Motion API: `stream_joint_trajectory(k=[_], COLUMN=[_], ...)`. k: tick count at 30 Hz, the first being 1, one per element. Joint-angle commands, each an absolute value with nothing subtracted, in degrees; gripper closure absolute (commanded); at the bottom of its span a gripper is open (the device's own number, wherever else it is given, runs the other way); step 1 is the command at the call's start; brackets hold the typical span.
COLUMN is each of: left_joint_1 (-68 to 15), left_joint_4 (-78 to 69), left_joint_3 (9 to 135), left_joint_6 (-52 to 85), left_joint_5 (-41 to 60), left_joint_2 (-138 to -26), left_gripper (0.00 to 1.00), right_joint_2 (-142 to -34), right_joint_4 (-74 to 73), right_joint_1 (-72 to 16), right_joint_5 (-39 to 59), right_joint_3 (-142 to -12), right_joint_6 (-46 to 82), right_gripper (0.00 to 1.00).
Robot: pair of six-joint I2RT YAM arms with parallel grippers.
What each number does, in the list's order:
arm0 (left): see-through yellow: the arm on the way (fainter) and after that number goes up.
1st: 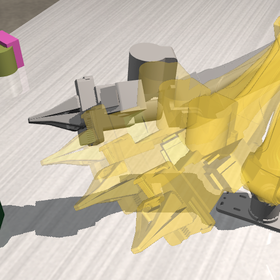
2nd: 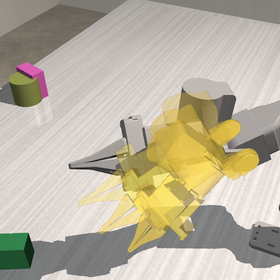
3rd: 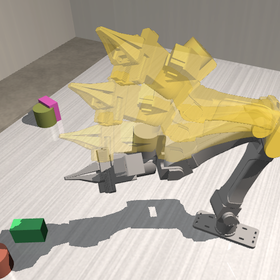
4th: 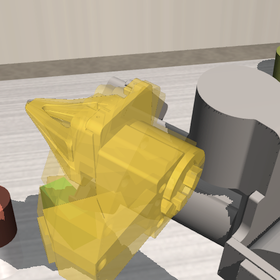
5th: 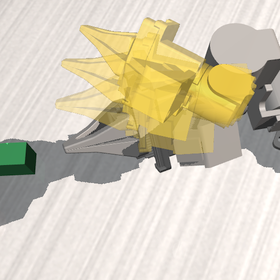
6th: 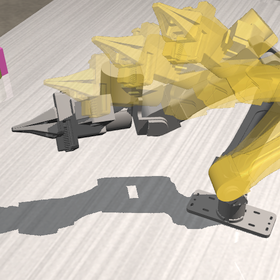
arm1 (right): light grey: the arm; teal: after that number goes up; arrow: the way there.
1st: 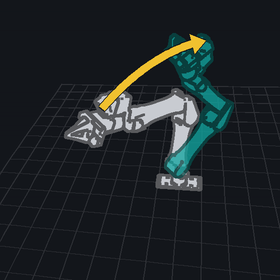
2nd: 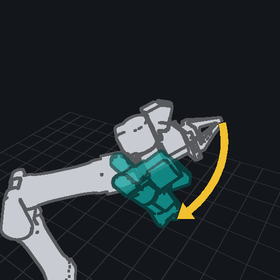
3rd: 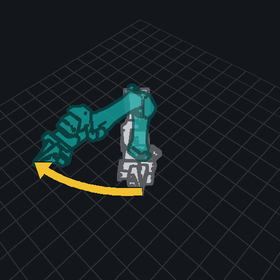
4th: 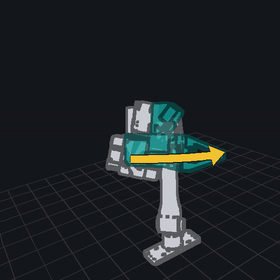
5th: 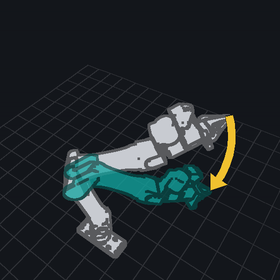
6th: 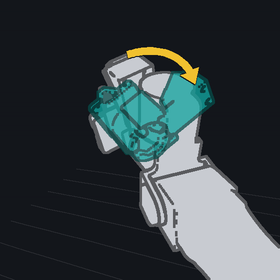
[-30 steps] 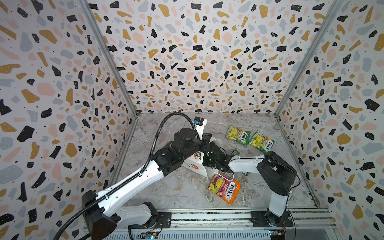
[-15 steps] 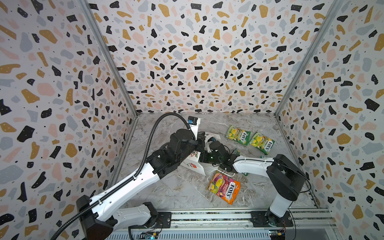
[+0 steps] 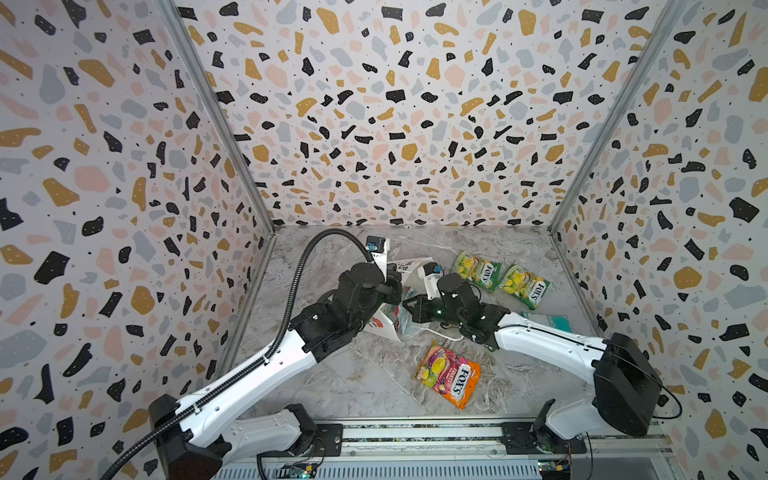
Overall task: Take the snacks out of the paper bag
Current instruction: 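Lift the mint packet out of the bag with the right gripper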
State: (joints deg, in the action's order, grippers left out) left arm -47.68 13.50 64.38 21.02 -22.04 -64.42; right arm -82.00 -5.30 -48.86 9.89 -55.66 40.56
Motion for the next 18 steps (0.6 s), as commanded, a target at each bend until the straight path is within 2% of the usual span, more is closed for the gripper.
stream_joint_trajectory(k=[1,18], left_joint_1=[-47.5,-47.5], left_joint_4=[12.6,11.4], left_joint_3=[64.2,65.6], left_joint_6=[22.0,23.3], left_joint_5=[-25.3,-24.7], left_joint_2=[-64.8,-67.4], left_gripper=[1.00,1.00], right_joint_2=[-76.7,-63.9], right_joint_4=[-1.5,8.7], right_joint_1=[-48.9,-48.9], right_joint_5=[9.7,9.0], right_joint_3=[-59.7,-68.3], right_joint_6=[36.5,26.9], right_gripper=[1.00,1.00])
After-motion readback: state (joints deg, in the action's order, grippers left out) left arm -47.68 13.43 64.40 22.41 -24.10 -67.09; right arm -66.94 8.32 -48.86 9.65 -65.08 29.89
